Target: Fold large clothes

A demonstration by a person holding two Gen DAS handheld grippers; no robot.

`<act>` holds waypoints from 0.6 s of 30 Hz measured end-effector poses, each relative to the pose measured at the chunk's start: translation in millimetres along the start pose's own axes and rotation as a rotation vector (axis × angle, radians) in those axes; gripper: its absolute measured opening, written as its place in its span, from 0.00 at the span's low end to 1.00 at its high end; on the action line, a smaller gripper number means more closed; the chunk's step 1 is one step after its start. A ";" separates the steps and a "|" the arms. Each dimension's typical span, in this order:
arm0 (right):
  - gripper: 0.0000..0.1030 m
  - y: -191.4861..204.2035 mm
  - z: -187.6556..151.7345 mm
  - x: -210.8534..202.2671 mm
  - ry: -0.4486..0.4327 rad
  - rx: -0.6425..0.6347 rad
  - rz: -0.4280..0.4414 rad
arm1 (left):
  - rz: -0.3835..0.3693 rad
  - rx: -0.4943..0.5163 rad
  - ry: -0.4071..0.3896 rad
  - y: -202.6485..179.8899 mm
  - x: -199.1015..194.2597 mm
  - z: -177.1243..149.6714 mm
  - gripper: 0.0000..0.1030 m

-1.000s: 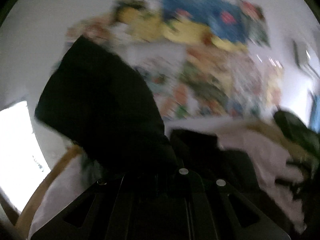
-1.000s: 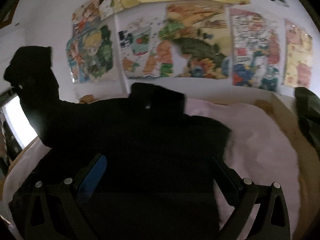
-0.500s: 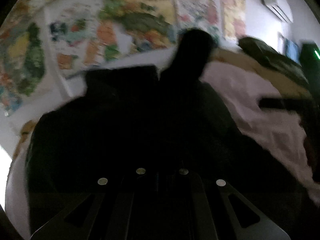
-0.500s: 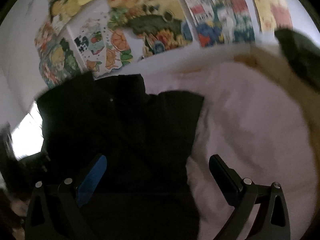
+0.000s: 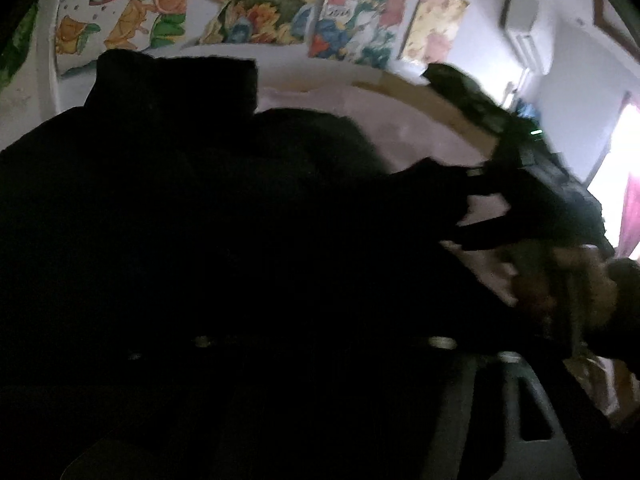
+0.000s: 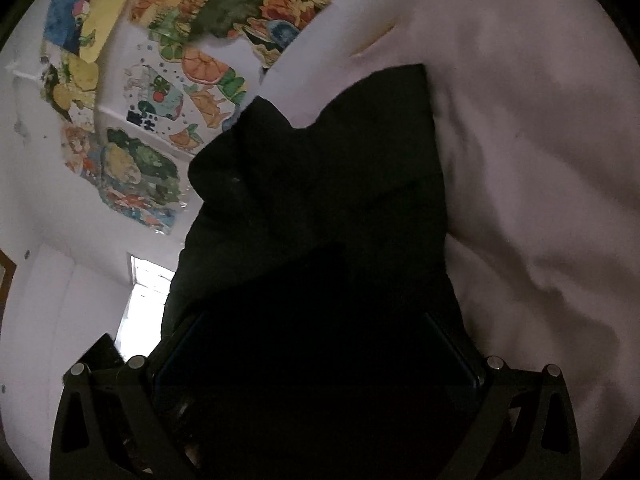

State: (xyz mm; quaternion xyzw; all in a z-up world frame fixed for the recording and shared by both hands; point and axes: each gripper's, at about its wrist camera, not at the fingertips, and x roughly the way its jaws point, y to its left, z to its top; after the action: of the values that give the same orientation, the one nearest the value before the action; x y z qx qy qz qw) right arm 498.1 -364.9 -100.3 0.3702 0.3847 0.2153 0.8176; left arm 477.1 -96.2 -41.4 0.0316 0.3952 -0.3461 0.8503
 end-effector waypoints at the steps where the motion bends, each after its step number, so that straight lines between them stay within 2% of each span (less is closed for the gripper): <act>1: 1.00 -0.7 0.8 -0.6 -0.003 0.021 0.007 | -0.014 -0.006 -0.010 -1.7 -5.4 -0.7 0.70; 5: 0.97 -5.4 4.5 2.3 -0.013 0.083 0.038 | -0.045 -0.076 -0.026 1.9 -29.2 -6.7 0.72; 8: 0.93 -6.0 3.5 4.5 0.010 0.125 0.097 | -0.014 -0.138 -0.068 15.8 -54.1 -9.3 0.72; 11: 0.93 -6.5 2.2 1.6 0.028 0.136 0.106 | 0.078 -0.190 -0.143 35.7 -86.2 -11.2 0.72; 13: 0.93 -6.2 1.6 -2.4 0.042 0.103 0.067 | 0.203 -0.216 -0.181 51.0 -103.9 -11.9 0.73; 15: 0.93 -11.1 0.3 -9.6 0.049 0.087 0.053 | 0.291 -0.242 -0.208 70.5 -117.2 -15.2 0.74; 18: 0.93 -26.6 -1.4 -17.3 0.039 0.182 0.168 | 0.376 -0.329 -0.206 103.7 -125.5 -23.7 0.75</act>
State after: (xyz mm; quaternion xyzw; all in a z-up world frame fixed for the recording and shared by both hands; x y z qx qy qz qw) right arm 488.3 -392.1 -113.3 0.4695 0.3860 0.2546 0.7521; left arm 469.1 60.9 6.7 -0.0696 0.3445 -0.1148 0.9291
